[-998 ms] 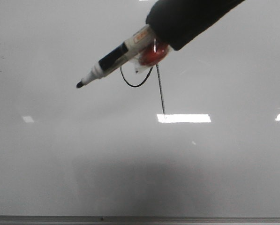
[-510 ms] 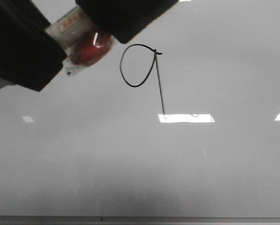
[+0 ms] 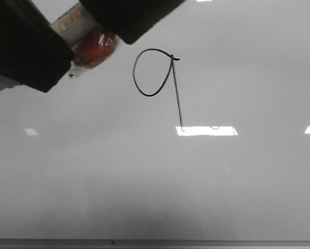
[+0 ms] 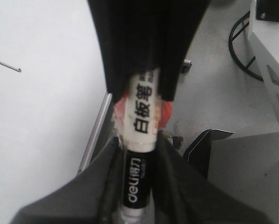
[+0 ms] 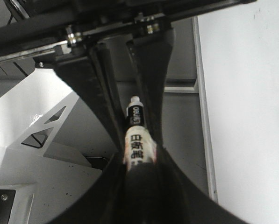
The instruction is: Write number 9 on whiteboard
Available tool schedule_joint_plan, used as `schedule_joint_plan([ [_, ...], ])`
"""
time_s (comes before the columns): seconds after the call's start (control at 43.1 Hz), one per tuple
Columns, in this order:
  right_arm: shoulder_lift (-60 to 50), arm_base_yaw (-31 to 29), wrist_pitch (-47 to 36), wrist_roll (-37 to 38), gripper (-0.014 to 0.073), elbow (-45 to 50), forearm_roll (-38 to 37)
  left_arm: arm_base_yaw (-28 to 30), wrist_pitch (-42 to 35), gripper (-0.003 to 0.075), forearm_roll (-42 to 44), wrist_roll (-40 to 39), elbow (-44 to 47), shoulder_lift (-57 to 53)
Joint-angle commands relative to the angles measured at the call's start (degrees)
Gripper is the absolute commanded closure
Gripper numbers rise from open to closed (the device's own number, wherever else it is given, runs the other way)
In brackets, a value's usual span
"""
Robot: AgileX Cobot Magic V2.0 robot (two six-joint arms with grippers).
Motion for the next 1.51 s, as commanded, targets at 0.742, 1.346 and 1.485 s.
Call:
schedule_joint_plan([
  [0.742,-19.73,-9.78,-12.44,5.8,0.0041,5.15,6.83,6.81,-5.92,0.0739,8.59,-15.88,-2.05,-0.65],
  [1.346,-54.23,-20.88,-24.44,11.1,0.059,37.19,8.03,30.77,-52.96,0.0739,0.29,-26.53,18.14,1.03],
  [1.485,-54.23,-20.88,-24.41,11.1,0.0659,37.19,8.11,30.66,-56.58,0.0739,0.19,-26.75,18.06,7.37],
])
